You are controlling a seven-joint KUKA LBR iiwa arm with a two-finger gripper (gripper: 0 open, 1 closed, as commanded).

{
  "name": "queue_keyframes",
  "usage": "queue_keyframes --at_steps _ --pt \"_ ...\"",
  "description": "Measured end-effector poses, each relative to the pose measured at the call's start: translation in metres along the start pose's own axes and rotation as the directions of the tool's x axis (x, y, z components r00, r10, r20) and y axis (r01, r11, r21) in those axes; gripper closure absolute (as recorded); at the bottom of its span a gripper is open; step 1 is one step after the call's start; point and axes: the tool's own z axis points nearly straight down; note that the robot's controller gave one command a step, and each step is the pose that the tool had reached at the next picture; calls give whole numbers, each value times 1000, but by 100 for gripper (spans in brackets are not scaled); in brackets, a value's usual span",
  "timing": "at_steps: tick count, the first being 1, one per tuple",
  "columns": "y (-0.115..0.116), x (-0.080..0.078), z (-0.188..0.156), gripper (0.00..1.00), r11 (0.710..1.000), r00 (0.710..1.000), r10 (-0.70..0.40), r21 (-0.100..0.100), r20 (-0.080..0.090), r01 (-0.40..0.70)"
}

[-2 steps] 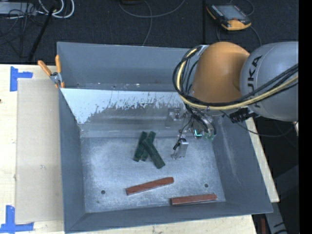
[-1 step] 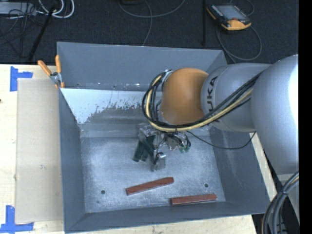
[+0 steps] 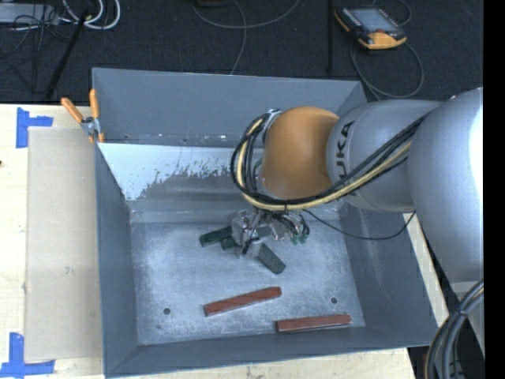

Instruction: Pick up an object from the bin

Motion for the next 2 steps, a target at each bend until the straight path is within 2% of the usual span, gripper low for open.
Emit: queue_keyframes --at_steps 1,2 --pt "1 3 4 0 1000 1000 1 -2 -11 -1" --pt "1 2 2 100 1000 1000 2 -2 -9 -2"
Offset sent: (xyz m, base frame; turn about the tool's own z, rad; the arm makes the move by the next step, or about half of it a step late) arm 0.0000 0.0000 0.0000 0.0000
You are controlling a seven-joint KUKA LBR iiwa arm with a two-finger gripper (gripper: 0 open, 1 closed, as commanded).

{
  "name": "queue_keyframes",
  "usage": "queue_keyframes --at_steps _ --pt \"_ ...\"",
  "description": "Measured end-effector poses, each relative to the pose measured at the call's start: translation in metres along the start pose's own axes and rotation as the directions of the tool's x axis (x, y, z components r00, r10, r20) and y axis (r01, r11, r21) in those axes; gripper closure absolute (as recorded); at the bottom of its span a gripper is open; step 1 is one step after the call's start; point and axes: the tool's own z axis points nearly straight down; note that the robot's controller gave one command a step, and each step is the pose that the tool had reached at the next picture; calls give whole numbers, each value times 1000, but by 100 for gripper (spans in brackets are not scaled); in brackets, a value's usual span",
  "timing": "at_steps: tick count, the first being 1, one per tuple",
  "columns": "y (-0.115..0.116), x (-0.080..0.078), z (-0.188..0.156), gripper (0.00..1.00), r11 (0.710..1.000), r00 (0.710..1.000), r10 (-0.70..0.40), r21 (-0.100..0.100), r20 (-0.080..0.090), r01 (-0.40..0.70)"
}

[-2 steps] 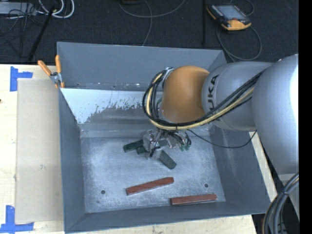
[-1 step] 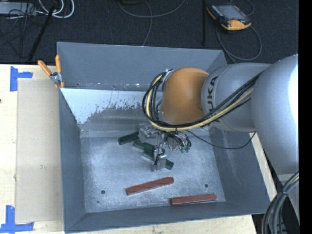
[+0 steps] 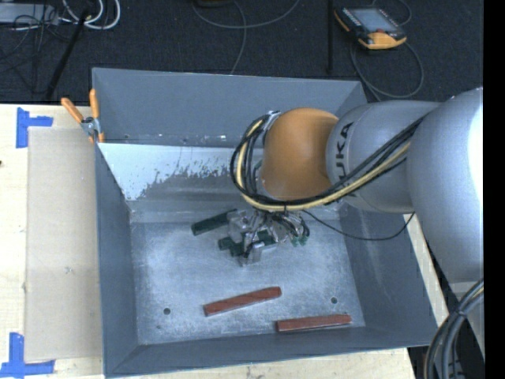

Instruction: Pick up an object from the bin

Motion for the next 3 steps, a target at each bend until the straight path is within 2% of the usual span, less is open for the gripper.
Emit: queue_keyframes --at_steps 1,2,3 --pt "-86 59 -1 100 970 970 -245 3 7 245" --pt "-117 39 -3 100 748 748 -664 0 0 664" --pt "-125 27 -145 100 792 792 -610 7 2 610"
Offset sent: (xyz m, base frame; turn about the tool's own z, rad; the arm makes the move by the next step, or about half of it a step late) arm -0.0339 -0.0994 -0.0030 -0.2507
